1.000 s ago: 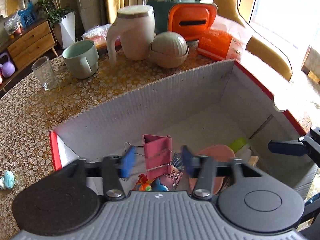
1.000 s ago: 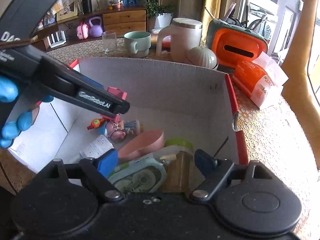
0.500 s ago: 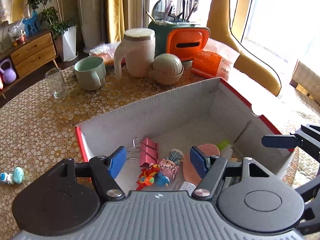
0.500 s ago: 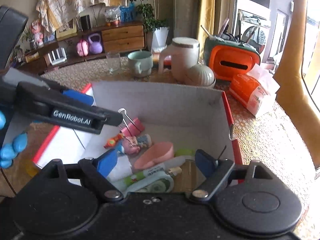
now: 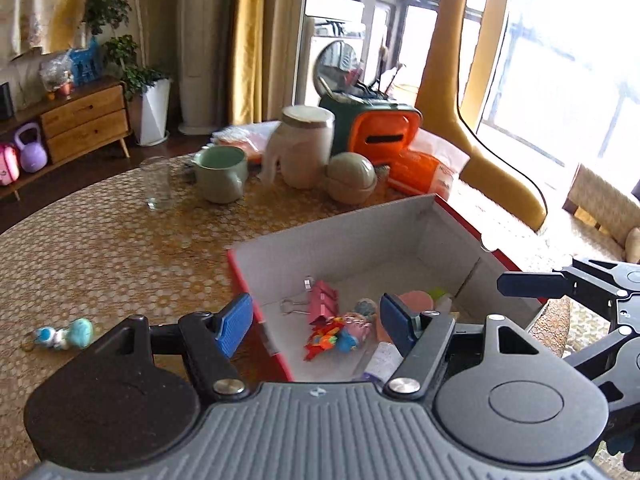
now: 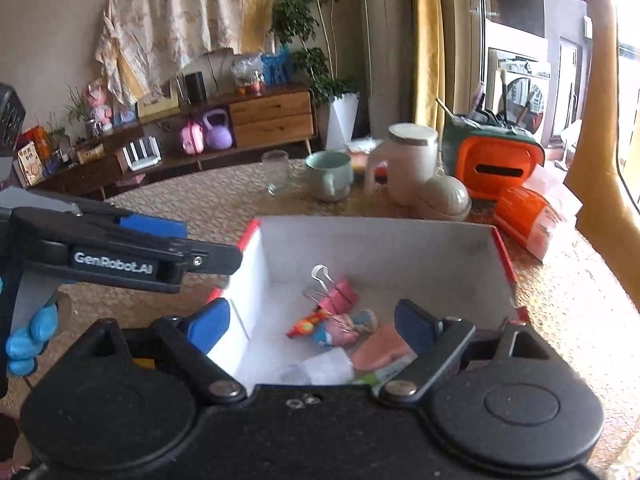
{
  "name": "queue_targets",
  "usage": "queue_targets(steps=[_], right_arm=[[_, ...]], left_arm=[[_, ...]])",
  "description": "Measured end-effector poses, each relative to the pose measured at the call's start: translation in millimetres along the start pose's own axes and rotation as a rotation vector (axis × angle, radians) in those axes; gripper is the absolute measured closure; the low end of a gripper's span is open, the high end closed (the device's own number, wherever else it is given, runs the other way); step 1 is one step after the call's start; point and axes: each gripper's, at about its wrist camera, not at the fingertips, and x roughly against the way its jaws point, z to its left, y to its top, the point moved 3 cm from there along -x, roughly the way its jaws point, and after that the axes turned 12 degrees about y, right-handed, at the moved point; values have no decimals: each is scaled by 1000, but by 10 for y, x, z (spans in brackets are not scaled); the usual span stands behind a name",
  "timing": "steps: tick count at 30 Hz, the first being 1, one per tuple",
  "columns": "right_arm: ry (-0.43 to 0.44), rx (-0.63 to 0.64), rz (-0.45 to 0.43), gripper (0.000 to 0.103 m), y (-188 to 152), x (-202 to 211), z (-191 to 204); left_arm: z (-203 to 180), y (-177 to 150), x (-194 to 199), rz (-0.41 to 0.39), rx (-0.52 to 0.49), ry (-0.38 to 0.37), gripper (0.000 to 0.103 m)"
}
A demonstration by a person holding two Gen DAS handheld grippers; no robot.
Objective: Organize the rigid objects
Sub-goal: 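Withdraw both tools from the box toward the remaining toys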
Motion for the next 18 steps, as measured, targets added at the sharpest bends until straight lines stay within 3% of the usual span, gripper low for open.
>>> queue_targets(steps=[2, 18], right_arm=[[14, -3, -6, 14, 18, -32, 87], [142, 39, -14, 10, 151, -579, 881]], left_arm=[[130, -31, 77, -14, 24, 9, 24], [1268, -397, 404, -27, 138, 96, 18]])
